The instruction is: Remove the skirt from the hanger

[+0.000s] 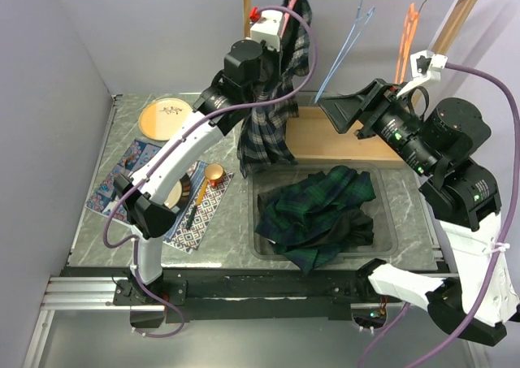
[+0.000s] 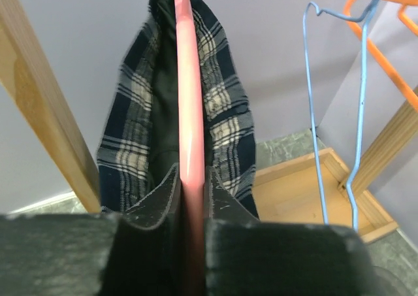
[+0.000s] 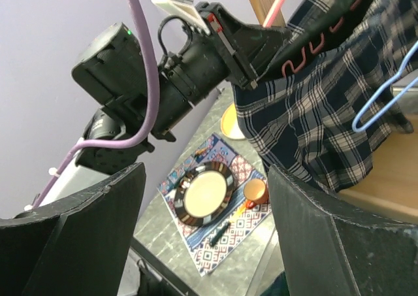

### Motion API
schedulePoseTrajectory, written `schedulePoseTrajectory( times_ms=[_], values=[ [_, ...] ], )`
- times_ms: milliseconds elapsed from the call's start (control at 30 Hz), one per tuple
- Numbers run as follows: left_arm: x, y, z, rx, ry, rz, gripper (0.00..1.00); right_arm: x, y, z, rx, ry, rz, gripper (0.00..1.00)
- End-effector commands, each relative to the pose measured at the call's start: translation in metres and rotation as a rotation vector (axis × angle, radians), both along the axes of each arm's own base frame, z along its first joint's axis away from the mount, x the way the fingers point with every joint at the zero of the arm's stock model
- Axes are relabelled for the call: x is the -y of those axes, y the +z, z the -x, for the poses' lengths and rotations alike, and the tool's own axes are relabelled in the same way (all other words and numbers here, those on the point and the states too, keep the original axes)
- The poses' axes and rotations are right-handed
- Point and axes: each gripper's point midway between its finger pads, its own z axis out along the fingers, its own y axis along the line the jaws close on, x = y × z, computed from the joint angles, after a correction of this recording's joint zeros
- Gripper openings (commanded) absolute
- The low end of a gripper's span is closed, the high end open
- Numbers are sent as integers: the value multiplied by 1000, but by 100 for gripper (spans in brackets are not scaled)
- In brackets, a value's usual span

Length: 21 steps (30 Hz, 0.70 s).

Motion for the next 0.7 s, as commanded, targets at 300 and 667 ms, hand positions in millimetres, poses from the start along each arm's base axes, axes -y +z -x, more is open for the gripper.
schedulePoseTrajectory(
  times_ms=[300,667],
  values=[
    [-1,113,35,271,-125,226,1,8,19,-1,92,-42,-19,83],
    [-10,145,46,362,-130,277,1,10,22,-2,104,-55,-23,82]
  ],
)
